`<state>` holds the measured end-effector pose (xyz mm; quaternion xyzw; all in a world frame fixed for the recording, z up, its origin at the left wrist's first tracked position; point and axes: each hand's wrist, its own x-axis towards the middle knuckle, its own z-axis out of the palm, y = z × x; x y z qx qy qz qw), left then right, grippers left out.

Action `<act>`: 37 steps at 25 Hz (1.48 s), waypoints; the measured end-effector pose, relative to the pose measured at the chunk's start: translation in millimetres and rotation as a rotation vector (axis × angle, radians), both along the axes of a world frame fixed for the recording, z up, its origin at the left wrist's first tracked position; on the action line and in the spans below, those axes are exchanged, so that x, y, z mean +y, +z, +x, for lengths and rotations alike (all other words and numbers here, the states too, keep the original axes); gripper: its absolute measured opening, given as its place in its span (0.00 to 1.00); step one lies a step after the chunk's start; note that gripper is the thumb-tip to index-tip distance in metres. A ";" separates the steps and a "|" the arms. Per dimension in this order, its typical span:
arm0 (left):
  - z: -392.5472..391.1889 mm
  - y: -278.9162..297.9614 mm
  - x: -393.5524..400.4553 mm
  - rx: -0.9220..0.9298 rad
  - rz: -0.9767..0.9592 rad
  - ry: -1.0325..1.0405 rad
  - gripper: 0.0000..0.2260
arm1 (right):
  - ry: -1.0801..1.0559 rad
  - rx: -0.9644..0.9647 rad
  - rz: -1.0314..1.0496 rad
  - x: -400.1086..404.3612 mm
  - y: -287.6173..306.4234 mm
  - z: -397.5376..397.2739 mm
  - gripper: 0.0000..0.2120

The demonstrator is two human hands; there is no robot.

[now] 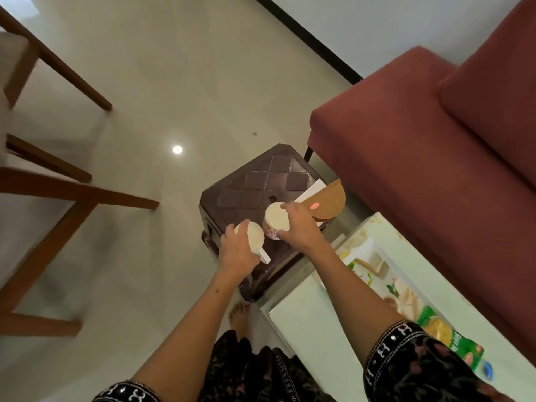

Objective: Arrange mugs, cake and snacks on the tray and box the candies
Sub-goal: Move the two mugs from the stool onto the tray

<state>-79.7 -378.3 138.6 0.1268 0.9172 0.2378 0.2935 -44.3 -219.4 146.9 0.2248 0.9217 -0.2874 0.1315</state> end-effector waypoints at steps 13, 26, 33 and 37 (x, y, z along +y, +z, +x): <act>-36.6 -38.9 12.9 -0.043 -0.127 -0.277 0.40 | 0.075 -0.187 0.142 1.1 -54.0 -38.8 0.34; 65.8 -6.2 45.3 -0.036 -0.084 -0.198 0.38 | -0.022 -0.092 0.106 44.8 -5.5 71.0 0.34; 194.2 -12.0 106.7 -0.029 -0.085 -0.302 0.39 | -0.007 -0.163 0.167 98.7 2.0 216.7 0.36; 247.8 -29.1 145.8 -0.060 -0.052 -0.345 0.39 | -0.019 -0.223 0.158 133.1 -16.1 273.5 0.37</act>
